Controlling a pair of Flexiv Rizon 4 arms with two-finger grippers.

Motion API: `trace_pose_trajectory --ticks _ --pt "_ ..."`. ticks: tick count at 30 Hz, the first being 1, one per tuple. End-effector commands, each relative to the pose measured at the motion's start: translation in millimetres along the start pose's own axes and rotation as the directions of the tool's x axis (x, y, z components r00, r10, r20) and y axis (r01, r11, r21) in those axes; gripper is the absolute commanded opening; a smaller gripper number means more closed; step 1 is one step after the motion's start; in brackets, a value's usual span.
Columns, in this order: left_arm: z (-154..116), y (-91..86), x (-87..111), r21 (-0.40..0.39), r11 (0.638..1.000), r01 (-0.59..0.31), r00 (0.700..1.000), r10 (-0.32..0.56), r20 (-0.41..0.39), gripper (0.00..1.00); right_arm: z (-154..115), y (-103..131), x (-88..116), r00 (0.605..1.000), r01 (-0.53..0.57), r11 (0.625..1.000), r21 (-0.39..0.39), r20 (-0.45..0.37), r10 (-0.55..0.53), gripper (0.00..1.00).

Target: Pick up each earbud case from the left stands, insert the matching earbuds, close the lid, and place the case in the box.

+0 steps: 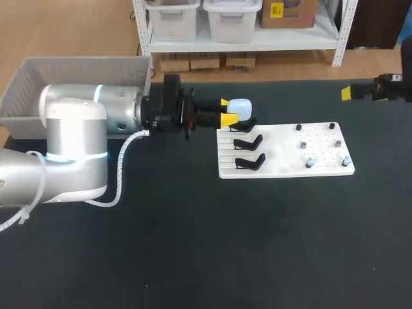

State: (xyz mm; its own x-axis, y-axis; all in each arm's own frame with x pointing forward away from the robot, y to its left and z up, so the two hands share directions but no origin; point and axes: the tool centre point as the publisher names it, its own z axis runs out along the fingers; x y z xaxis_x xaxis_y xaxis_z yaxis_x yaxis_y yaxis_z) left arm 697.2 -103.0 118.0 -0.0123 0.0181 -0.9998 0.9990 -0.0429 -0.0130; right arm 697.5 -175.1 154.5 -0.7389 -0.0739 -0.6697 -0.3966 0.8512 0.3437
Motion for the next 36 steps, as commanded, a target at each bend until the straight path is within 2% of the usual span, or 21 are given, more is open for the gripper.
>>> trace_pose_trajectory --ticks 1,9,18,19,21,28,36 --pt "0 -0.7 0.8 -0.004 1.0 -0.002 1.0 0.002 0.003 0.0 -11 22 1 0.999 0.051 0.998 -0.031 -0.004 -0.051 1.0" --pt "0 -0.7 0.8 -0.004 1.0 -0.002 1.0 0.002 0.003 0.0 -13 75 8 0.982 0.172 0.98 -0.102 -0.058 -0.178 1.0" --pt "0 -0.7 0.8 -0.004 1.0 -0.002 1.0 0.002 0.003 0.0 8 133 18 0.972 0.188 0.958 -0.217 -0.102 -0.214 1.0" --pt "0 -0.7 0.8 -0.004 1.0 -0.002 1.0 0.002 0.003 0.0 12 138 19 0.969 0.198 0.959 -0.205 -0.109 -0.223 1.0" --pt "0 -0.7 0.8 -0.004 1.0 -0.002 1.0 0.002 0.003 0.0 20 146 24 0.967 0.197 0.952 -0.234 -0.115 -0.229 1.0" --pt "1 -1.6 1.5 0.013 1.0 -0.01 1.0 0.01 -0.002 0.0 36 170 32 0.947 0.241 0.934 -0.264 -0.148 -0.286 1.0" --pt "9 -5.2 1.9 0.028 0.999 -0.027 1.0 0.027 -0.005 0.0 44 175 36 0.939 0.257 0.932 -0.256 -0.163 -0.304 1.0"
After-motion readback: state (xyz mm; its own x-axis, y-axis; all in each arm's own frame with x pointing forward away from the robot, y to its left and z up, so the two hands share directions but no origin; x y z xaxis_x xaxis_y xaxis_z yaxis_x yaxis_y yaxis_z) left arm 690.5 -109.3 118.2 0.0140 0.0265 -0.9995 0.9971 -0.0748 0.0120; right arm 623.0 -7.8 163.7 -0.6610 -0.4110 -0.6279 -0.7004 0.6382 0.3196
